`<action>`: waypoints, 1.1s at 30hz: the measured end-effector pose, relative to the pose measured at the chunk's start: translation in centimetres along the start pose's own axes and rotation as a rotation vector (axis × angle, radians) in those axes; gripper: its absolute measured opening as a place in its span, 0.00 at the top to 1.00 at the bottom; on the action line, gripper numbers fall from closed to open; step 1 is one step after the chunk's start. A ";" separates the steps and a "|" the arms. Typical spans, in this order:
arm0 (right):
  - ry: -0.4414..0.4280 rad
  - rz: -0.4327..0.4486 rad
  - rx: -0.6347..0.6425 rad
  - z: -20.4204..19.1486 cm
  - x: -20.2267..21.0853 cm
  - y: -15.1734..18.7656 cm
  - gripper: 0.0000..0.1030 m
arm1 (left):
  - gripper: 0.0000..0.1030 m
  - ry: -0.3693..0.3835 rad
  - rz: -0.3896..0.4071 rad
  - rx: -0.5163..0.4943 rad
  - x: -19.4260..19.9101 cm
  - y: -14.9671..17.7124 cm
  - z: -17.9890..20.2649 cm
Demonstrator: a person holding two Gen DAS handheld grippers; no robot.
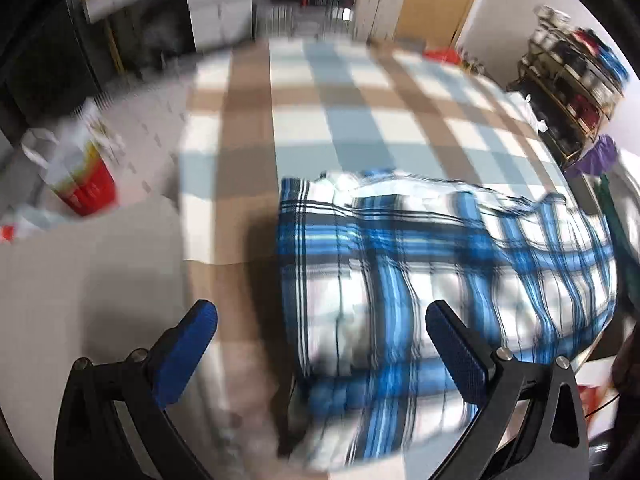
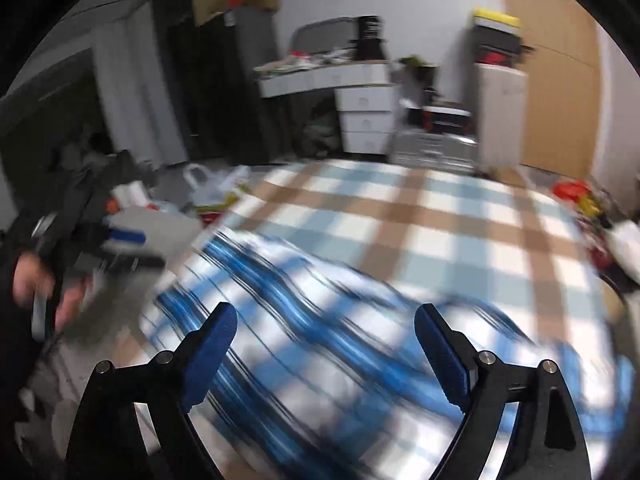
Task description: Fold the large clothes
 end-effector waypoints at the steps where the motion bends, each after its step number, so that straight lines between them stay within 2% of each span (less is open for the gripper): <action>1: 0.045 0.000 0.000 1.5 0.3 0.6 0.12 | 0.04 0.024 -0.027 0.024 -0.9 -0.2 -0.2; 2: 0.103 -0.006 -0.011 3.7 0.7 1.6 0.12 | 0.11 0.074 -0.050 0.052 -2.2 -0.3 -0.4; 3: 0.121 -0.014 -0.026 5.2 1.2 2.1 0.12 | 0.23 0.108 -0.068 0.070 -2.8 -0.4 -0.3; 4: 0.143 -0.017 -0.053 6.8 1.5 2.6 0.12 | 0.65 0.174 -0.098 0.097 -3.6 -0.2 0.1; 5: 0.181 -0.025 -0.090 8.9 1.7 3.3 0.12 | 0.82 0.259 -0.135 0.111 -4.4 0.2 0.8; 7: 0.222 -0.047 -0.136 11.9 1.9 4.3 0.12 | 0.85 0.267 -0.146 0.102 -4.7 0.3 1.0; 9: 0.288 -0.078 -0.183 14.9 1.3 5.0 0.12 | 0.89 0.235 -0.141 0.061 -4.3 0.1 1.1; 11: 0.314 -0.125 -0.204 16.9 0.3 5.7 0.13 | 0.91 0.201 -0.137 0.033 -3.7 -0.4 1.1; 12: 0.325 -0.138 -0.206 17.5 0.0 5.9 0.23 | 0.92 0.177 -0.139 0.013 -3.6 -0.4 1.0; 14: 0.353 -0.195 -0.213 18.9 -1.4 6.4 0.34 | 0.92 0.118 -0.150 -0.025 -3.7 -0.3 0.9; 16: 0.345 -0.204 -0.220 19.7 -1.7 6.4 0.34 | 0.92 0.084 -0.162 -0.025 -4.2 -0.2 0.7; 17: 0.379 -0.195 -0.199 19.9 -1.7 6.0 0.34 | 0.92 0.078 -0.163 -0.025 -4.5 0.0 0.7; 19: 0.391 -0.208 -0.167 20.1 -1.9 6.2 0.33 | 0.90 0.049 -0.155 -0.031 -4.4 -0.2 0.6; 20: 0.393 -0.218 -0.168 20.3 -2.0 6.2 0.30 | 0.89 0.020 -0.147 -0.036 -4.1 -0.3 0.6; 22: 0.406 -0.228 -0.172 20.5 -1.7 6.2 0.28 | 0.89 -0.065 -0.113 -0.067 -2.0 -0.8 1.0; 24: 0.457 -0.181 -0.142 19.8 -0.3 4.9 0.29 | 0.88 -0.162 -0.033 -0.126 1.5 -1.4 2.5; 25: 0.447 -0.142 -0.137 18.7 0.7 4.2 0.29 | 0.84 -0.199 0.015 -0.151 3.3 -1.5 3.7; 26: 0.381 -0.099 -0.138 16.5 1.7 3.3 0.26 | 0.68 -0.195 0.065 -0.178 4.9 -1.4 5.1; 27: 0.337 -0.083 -0.131 14.9 2.2 3.0 0.27 | 0.52 -0.155 0.115 -0.209 6.2 -1.3 7.3; 28: 0.301 -0.066 -0.115 12.9 2.6 2.7 0.27 | 0.17 -0.094 0.162 -0.240 7.1 -1.1 9.8; 29: 0.262 -0.054 -0.095 10.6 2.9 2.5 0.26 | 0.06 -0.038 0.216 -0.273 7.7 -0.7 12.8; 30: 0.206 -0.053 -0.076 8.1 2.7 2.6 0.23 | 0.06 -0.032 0.241 -0.306 7.4 -0.2 15.1; 31: 0.175 -0.054 -0.062 6.5 2.5 2.8 0.22 | 0.06 -0.049 0.234 -0.331 6.5 -0.2 16.1; 33: 0.174 -0.074 -0.030 3.9 0.9 3.9 0.22 | 0.06 -0.088 0.161 -0.350 2.8 0.5 17.5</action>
Point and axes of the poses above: each gripper's, at about its wrist camera, not at the fingertips, and x roughly against the way its jaws point, z to its right, y to its underside, the point moved 10 cm from there along -x, roughly the way its jaws point, and after that the axes turned 14 degrees about -x, right-handed, at the moved point
